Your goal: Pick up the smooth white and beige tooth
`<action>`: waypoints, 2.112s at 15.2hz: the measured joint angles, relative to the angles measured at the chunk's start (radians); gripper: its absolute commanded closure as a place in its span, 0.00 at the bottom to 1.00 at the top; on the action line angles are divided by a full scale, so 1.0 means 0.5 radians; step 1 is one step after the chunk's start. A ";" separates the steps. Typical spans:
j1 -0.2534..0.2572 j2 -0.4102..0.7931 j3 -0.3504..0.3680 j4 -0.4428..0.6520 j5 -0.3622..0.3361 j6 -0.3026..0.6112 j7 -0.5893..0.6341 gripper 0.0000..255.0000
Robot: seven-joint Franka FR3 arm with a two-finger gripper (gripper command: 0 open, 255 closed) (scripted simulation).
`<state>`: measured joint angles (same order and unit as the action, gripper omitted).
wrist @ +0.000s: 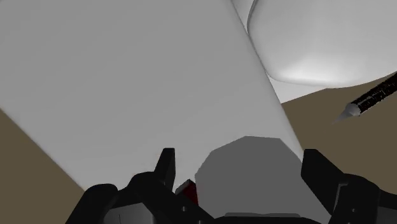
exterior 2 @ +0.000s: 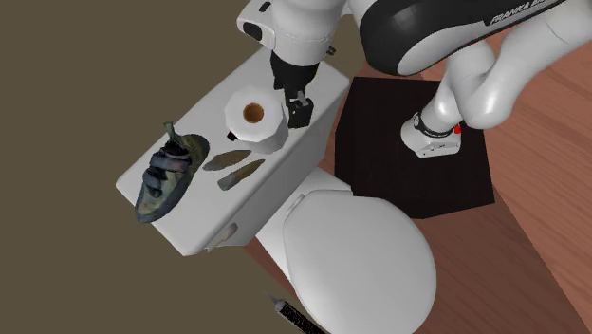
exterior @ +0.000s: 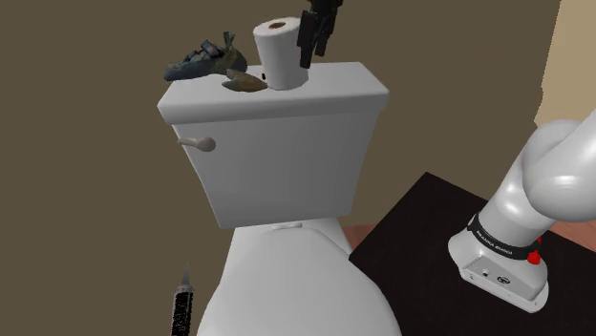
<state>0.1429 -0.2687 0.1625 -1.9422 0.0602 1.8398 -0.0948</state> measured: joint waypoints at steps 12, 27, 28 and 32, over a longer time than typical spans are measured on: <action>0.166 0.746 0.180 0.759 -0.007 0.059 -0.026 0.00; 0.166 0.768 0.180 0.626 -0.008 0.237 -0.045 1.00; 0.167 0.772 0.180 0.631 -0.008 0.234 -0.045 1.00; 0.169 0.764 0.182 0.620 -0.004 0.239 -0.045 1.00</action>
<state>0.2272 0.1131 0.2536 -1.6322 0.0581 1.9592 -0.1174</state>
